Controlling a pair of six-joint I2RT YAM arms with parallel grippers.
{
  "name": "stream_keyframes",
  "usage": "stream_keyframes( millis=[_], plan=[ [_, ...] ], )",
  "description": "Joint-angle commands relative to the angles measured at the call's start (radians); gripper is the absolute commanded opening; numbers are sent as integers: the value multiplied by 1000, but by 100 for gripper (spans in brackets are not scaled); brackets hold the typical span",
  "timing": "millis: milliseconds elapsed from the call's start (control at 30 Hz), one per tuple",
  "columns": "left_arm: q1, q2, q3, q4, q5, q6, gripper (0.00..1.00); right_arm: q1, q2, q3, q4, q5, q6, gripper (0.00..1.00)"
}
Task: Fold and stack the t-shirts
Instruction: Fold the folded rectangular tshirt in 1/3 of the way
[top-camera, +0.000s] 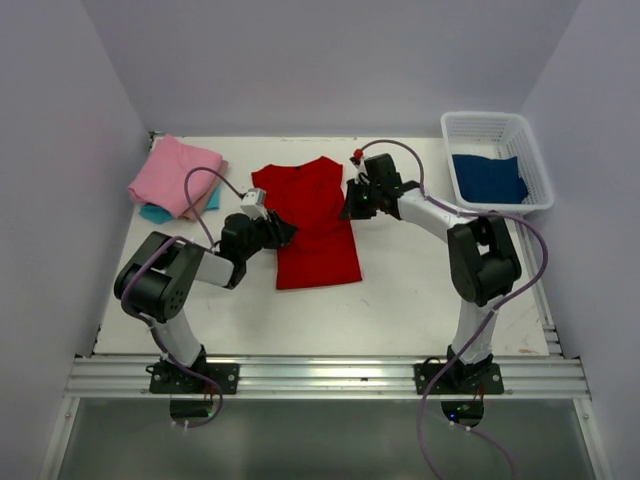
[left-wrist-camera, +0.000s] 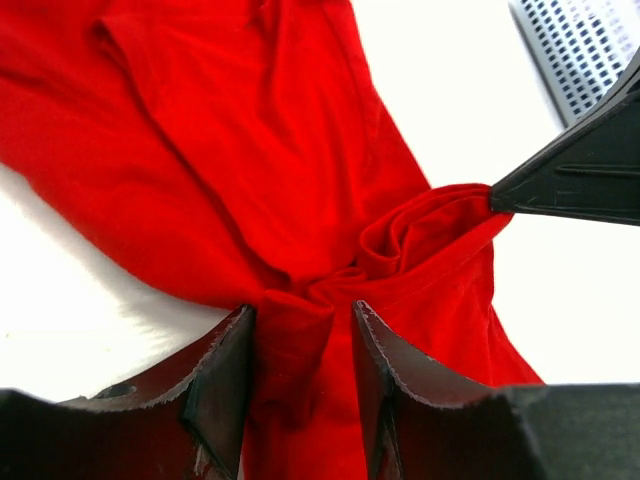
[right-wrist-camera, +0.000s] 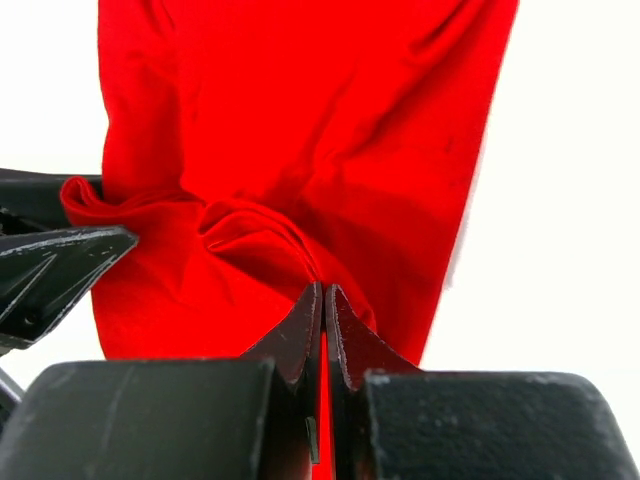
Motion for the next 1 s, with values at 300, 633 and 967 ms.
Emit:
stream_keyframes(
  millis=[300, 633, 967],
  plan=[
    [6, 16, 79, 82, 50, -1, 45, -8, -70, -24, 7, 132, -12, 0],
    [10, 160, 177, -88, -79, 26, 59, -12, 137, 123, -25, 158, 11, 0],
    [15, 97, 153, -176, -203, 35, 92, -14, 209, 177, -30, 145, 14, 8]
  ],
)
